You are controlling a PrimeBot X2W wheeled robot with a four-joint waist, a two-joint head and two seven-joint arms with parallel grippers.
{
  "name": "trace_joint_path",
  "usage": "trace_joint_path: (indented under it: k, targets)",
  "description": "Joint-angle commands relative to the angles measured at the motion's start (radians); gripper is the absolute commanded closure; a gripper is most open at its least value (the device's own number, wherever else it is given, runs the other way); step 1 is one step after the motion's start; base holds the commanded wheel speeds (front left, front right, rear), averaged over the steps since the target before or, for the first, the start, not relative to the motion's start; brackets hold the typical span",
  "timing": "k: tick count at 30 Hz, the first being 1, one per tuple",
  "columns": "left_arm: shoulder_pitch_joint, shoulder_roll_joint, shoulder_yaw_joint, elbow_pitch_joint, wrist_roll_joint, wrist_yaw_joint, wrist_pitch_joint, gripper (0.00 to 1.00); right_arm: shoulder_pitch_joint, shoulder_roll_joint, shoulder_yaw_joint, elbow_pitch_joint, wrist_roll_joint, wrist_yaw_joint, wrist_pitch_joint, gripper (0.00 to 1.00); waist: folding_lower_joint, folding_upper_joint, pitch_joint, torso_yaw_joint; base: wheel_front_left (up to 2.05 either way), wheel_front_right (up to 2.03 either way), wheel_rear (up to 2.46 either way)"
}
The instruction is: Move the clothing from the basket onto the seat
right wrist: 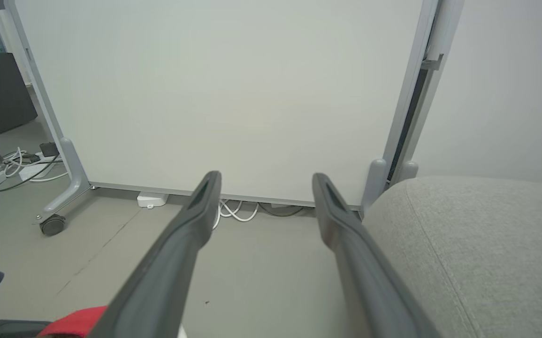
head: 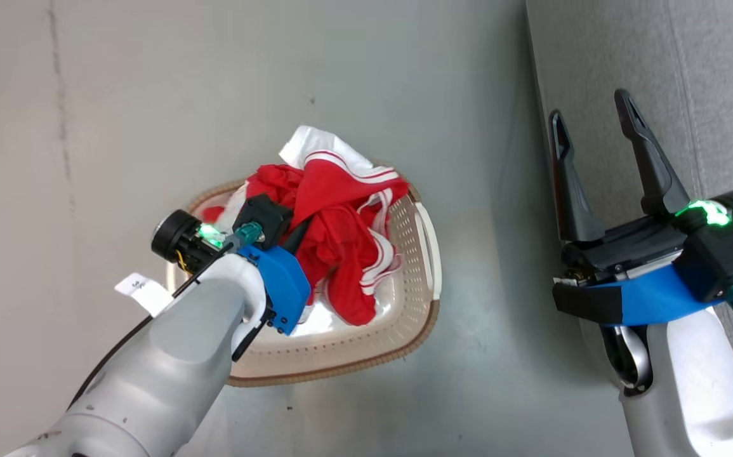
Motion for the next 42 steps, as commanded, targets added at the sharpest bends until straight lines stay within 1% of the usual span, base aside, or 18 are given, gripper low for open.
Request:
trace_joint_path:
  k: [1, 5, 6, 15, 26, 30, 36, 42]
  targets:
    - [0.015, 0.008, 0.023, -0.022, 0.017, 0.009, -0.005, 1.00, 0.017, -0.003, -0.004, 0.006, -0.006, 0.000, -0.004, 0.00, 0.0002, -0.0001, -0.047, 0.024, 0.00, 0.00, 0.00]
    - [0.057, 0.019, 0.089, -0.079, 0.059, 0.015, -0.005, 1.00, 0.039, -0.003, -0.009, 0.018, -0.004, 0.000, -0.004, 0.00, 0.0002, -0.0001, -0.096, 0.039, 0.00, 0.00, 0.00]
    - [0.057, 0.019, 0.089, -0.079, 0.059, 0.015, -0.005, 1.00, 0.039, -0.003, -0.009, 0.018, -0.004, 0.000, -0.004, 0.00, 0.0002, -0.0001, -0.096, 0.039, 0.00, 0.00, 0.00]
    - [0.150, 0.040, 0.247, -0.215, 0.160, 0.019, -0.005, 1.00, 0.089, -0.004, -0.015, 0.037, 0.009, 0.000, -0.004, 0.00, 0.0002, -0.0001, -0.206, 0.057, 0.00, 0.00, 0.00]
    - [0.212, 0.041, 0.421, -0.385, 0.282, 0.012, -0.005, 1.00, 0.151, -0.003, -0.017, 0.054, 0.016, 0.000, -0.004, 0.00, 0.0002, -0.0001, -0.315, 0.074, 0.00, 0.00, 0.00]
    - [0.212, 0.034, 0.464, -0.434, 0.318, 0.010, -0.005, 1.00, 0.168, -0.004, -0.015, 0.059, 0.021, 0.000, -0.004, 0.00, 0.0002, -0.0001, -0.348, 0.078, 0.00, 0.00, 0.00]
    - [0.197, 0.026, 0.500, -0.494, 0.347, 0.007, -0.005, 1.00, 0.193, -0.004, -0.012, 0.066, 0.033, 0.000, -0.004, 0.00, 0.0002, -0.0001, -0.393, 0.081, 0.00, 0.00, 0.00]
    - [0.175, 0.028, 0.498, -0.531, 0.373, 0.005, -0.005, 1.00, 0.218, -0.003, -0.008, 0.071, 0.045, 0.000, -0.004, 0.00, 0.0002, -0.0001, -0.428, 0.085, 0.00, 0.00, 0.00]
